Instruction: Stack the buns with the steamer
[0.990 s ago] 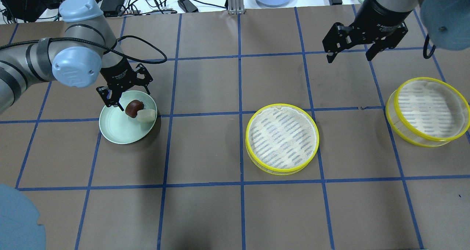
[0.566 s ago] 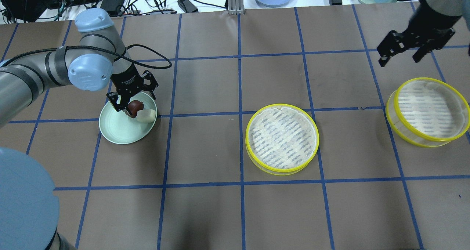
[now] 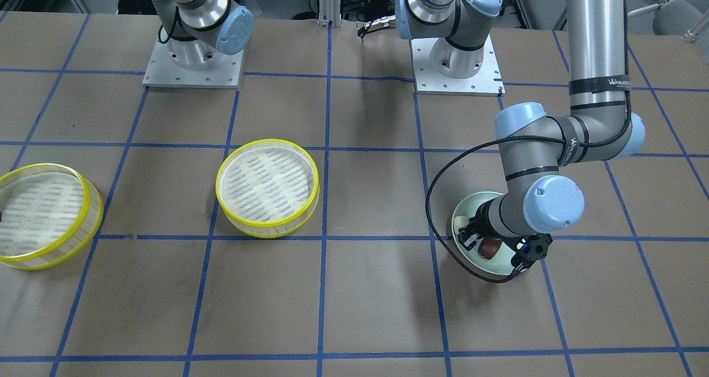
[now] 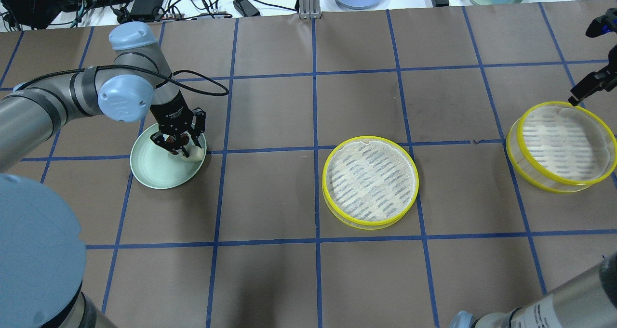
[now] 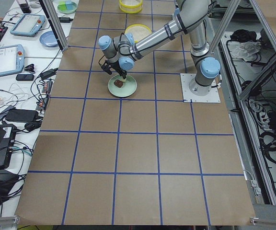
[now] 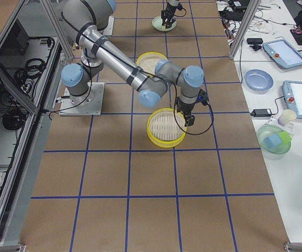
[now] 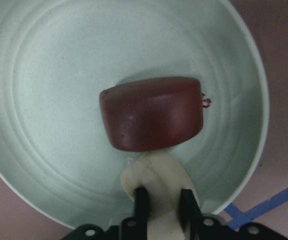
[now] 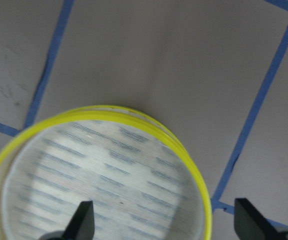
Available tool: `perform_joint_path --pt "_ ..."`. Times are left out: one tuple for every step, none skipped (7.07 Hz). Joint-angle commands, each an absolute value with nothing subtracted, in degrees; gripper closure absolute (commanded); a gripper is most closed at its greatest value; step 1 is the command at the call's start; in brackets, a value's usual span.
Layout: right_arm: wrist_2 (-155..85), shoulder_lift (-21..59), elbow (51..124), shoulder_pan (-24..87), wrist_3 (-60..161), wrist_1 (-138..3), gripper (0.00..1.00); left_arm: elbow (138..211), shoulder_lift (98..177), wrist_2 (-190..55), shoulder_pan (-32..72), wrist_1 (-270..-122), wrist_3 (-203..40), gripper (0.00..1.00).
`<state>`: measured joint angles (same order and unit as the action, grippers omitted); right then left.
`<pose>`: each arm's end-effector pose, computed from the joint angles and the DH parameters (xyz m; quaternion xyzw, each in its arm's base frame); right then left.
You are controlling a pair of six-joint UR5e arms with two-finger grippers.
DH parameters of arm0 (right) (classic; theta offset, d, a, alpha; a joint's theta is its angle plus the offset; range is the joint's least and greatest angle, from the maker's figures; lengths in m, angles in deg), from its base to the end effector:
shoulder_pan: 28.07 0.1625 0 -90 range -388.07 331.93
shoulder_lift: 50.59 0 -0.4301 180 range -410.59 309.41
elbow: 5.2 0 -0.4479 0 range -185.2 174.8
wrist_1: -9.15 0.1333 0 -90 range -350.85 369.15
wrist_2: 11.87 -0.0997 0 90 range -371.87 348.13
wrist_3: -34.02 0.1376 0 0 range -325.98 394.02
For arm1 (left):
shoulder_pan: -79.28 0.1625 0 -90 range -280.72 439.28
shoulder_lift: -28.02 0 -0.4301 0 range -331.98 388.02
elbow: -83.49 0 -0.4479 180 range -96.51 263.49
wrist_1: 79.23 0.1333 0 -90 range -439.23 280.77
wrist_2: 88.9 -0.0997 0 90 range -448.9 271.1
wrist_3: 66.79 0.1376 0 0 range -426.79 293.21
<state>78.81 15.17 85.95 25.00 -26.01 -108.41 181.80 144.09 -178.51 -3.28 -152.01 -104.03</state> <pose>-0.3070 -0.6275 0.2289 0.2001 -0.9796 0.0081 0.0181 -0.0537 -0.6256 0.1350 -0.3763 0.9144 0.1450 0.0351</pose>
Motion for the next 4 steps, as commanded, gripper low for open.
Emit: perform_joint_path --pt "79.2 10.6 85.9 21.4 -32.2 -113.7 0.14 181.1 144.1 -175.7 -3.3 -154.0 -103.4 1.00" --pt "79.2 8.8 86.0 21.3 -32.2 -114.2 0.29 180.5 143.2 -175.5 -3.2 -153.7 -103.3 1.00" --pt "78.9 7.4 86.2 21.3 -32.2 -114.3 0.51 178.3 142.1 -176.3 -3.2 -154.1 -103.1 1.00" --pt "79.2 7.3 86.2 21.3 -32.1 -114.3 0.85 175.6 140.8 -177.5 -3.2 -156.2 -102.1 1.00"
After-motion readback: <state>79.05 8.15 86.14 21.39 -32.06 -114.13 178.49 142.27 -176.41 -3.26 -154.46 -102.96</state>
